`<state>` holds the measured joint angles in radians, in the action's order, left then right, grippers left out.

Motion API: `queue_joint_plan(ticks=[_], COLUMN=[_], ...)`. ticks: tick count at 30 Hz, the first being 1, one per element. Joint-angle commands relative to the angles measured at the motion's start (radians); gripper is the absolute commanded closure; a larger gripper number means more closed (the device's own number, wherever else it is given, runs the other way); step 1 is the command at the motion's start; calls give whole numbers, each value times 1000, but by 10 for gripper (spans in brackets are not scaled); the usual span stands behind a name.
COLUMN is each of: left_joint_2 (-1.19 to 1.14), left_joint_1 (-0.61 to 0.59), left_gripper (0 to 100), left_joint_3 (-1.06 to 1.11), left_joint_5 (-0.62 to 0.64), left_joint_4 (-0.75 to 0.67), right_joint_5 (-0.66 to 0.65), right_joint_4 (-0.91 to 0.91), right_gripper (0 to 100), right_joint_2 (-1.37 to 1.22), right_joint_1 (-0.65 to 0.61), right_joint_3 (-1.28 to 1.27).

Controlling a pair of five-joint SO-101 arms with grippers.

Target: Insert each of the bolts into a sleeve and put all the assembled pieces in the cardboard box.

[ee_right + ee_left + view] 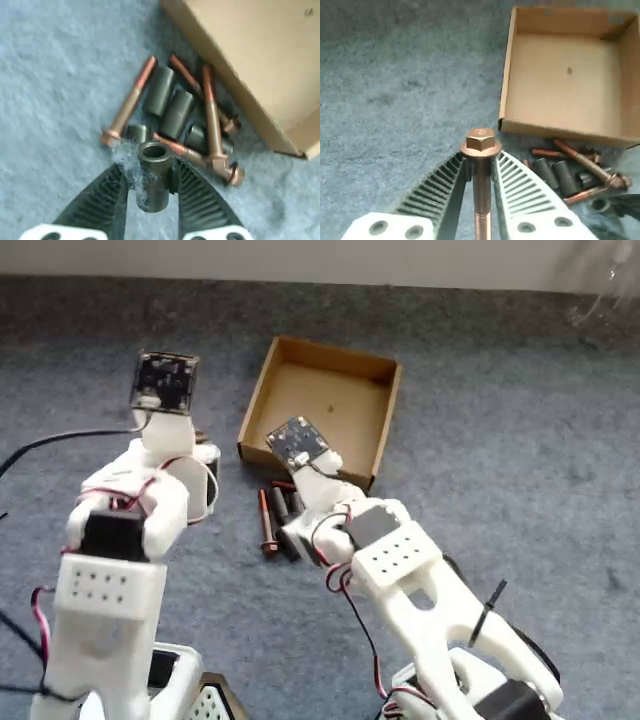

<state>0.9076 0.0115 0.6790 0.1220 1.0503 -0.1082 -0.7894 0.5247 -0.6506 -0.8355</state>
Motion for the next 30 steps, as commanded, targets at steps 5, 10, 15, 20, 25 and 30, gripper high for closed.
queue_joint_plan(ticks=[5,10,15,20,25,30], left_joint_2=[260,412,519,587,641,713], left_joint_1=[28,28,33,47,131,143], left_gripper=[997,997,997,996,996,996], left_joint_3=[85,252,351,414,429,444], left_joint_5=[160,198,199,199,199,198], left_joint_4=[-83,-184,-195,-195,-195,-176], right_joint_5=[25,25,106,101,101,101], right_joint_4=[381,464,464,464,464,464], right_gripper=[995,995,995,995,995,995], right_joint_2=[272,361,403,430,433,427], right_joint_1=[-120,-206,-248,-245,-246,-246], right_joint_3=[-225,-344,-364,-367,-369,-369])
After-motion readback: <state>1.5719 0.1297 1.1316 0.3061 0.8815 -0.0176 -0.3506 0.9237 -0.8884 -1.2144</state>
